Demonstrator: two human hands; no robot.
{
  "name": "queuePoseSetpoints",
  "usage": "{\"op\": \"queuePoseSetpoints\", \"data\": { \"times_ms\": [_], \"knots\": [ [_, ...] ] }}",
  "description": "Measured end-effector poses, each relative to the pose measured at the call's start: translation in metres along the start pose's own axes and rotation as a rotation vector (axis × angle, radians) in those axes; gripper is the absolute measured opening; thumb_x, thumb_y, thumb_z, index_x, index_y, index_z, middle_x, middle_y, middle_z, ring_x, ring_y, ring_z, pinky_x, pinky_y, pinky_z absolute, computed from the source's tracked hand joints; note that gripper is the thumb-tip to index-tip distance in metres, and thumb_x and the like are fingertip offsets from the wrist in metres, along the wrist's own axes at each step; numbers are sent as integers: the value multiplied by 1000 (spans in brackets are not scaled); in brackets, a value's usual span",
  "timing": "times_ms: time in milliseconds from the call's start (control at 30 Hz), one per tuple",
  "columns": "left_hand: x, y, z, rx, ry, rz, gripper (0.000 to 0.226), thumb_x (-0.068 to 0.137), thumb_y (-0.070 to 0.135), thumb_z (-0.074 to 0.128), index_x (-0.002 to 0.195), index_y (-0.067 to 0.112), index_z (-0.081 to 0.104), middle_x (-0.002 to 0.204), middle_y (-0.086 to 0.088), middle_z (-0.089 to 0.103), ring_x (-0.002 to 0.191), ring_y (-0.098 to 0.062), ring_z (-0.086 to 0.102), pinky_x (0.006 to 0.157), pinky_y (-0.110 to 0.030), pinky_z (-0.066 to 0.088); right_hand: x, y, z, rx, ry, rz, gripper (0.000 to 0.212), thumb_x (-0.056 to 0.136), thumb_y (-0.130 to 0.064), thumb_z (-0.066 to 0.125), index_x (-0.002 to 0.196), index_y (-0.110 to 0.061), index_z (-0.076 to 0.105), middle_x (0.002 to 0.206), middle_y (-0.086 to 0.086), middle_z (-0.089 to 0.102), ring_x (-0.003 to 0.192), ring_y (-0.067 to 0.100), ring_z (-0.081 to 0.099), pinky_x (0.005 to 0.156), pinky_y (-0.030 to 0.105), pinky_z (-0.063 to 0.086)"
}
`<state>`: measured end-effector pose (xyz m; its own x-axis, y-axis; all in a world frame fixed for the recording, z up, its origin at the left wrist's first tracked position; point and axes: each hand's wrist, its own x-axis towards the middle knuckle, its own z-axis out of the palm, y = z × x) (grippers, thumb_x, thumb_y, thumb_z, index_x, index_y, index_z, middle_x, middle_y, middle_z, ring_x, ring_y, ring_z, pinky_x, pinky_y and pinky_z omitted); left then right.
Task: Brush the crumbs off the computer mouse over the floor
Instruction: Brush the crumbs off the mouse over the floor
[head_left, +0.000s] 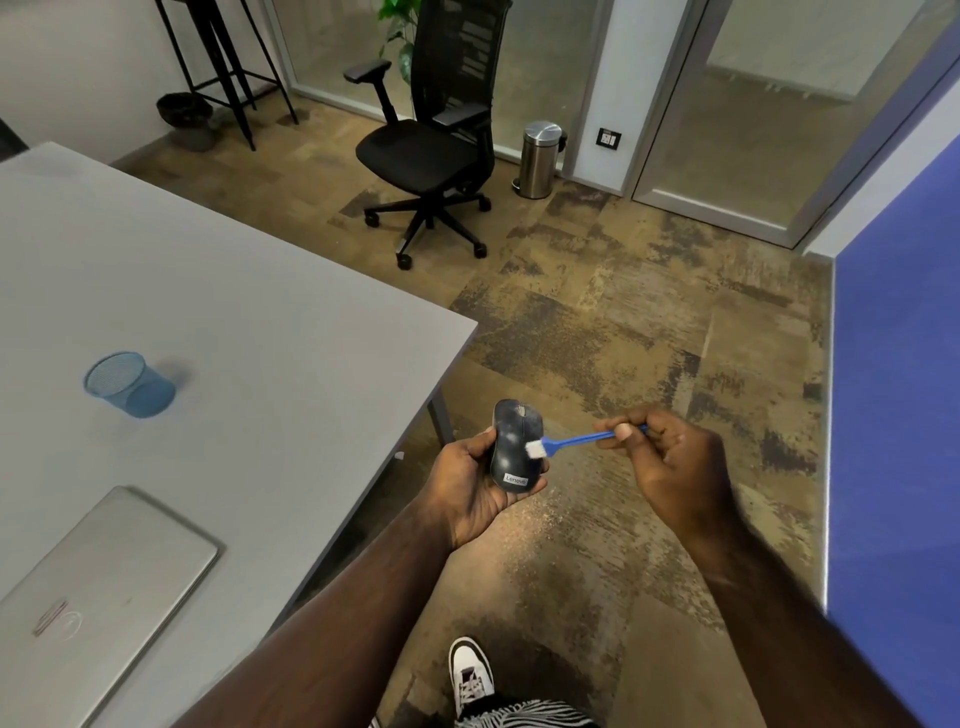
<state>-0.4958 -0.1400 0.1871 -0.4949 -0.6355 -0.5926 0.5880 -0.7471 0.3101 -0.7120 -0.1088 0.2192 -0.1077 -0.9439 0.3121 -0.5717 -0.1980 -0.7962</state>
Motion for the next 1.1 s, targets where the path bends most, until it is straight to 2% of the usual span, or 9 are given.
{"op": "queuePoseSetpoints", "data": {
  "times_ms": [67, 167, 300, 467, 633, 767, 833, 1000, 1100],
  "knots": [
    [-1, -2, 2, 10, -8, -9, 46, 100, 29, 33, 129, -3, 51, 122, -27, 59, 97, -38, 62, 79, -46, 57, 0, -2, 8, -23, -27, 18, 26, 91, 0, 62, 94, -24, 71, 83, -21, 71, 77, -4, 72, 66, 18, 59],
    [-4, -4, 3, 27, -35, -23, 49, 100, 28, 32, 135, -3, 46, 131, -29, 52, 102, -39, 59, 77, -45, 57, 9, 5, 9, -106, 85, 142, 18, 94, -10, 61, 102, -21, 72, 74, -25, 67, 72, -1, 72, 63, 24, 61],
    [-8, -3, 2, 50, -53, -39, 51, 99, 28, 31, 137, -3, 45, 131, -29, 51, 99, -39, 59, 75, -43, 58, 16, 0, 6, -145, 78, 50, 19, 93, -13, 61, 105, -25, 70, 75, -34, 62, 77, -10, 68, 66, 13, 56],
    [-8, -3, -3, 37, -18, -38, 51, 100, 29, 30, 135, -5, 46, 131, -31, 51, 98, -39, 60, 72, -44, 60, 14, -8, -1, -94, -100, -158, 26, 89, -3, 63, 98, -26, 71, 82, -21, 71, 81, -6, 71, 69, 15, 57],
    [-9, -4, -4, 21, -45, -50, 51, 99, 29, 32, 135, -4, 47, 130, -30, 52, 99, -39, 59, 73, -44, 59, 20, -7, -3, -233, -7, -58, 21, 92, -5, 60, 101, -19, 73, 81, -10, 73, 77, 1, 71, 64, 4, 50],
    [-9, -1, -3, 1, -50, -15, 49, 100, 28, 31, 132, -4, 50, 128, -30, 54, 100, -39, 60, 73, -45, 59, 15, -12, -6, -82, -131, -142, 24, 89, -2, 62, 93, -23, 72, 77, -17, 71, 73, -1, 72, 64, 21, 59],
    [-9, 0, -4, -37, -61, -2, 48, 100, 27, 31, 132, -4, 50, 133, -29, 53, 104, -38, 60, 76, -47, 58, 10, -13, -6, -74, -187, -191, 25, 87, -4, 62, 94, -26, 71, 76, -20, 70, 73, -4, 71, 61, 21, 59],
    [-9, 1, -1, -7, -93, -19, 52, 99, 29, 29, 135, -4, 46, 132, -28, 51, 102, -40, 58, 82, -44, 55, 12, -7, -7, -176, 28, -125, 21, 89, 2, 64, 98, -16, 73, 79, -10, 74, 66, -17, 62, 53, 0, 41],
    [-9, 1, 1, -15, -85, -13, 50, 99, 28, 29, 134, -3, 48, 133, -29, 51, 103, -40, 58, 79, -45, 56, 8, -6, -9, -113, -45, -180, 20, 88, 0, 64, 96, -16, 72, 79, -11, 73, 64, -12, 64, 52, 4, 44]
  ]
}}
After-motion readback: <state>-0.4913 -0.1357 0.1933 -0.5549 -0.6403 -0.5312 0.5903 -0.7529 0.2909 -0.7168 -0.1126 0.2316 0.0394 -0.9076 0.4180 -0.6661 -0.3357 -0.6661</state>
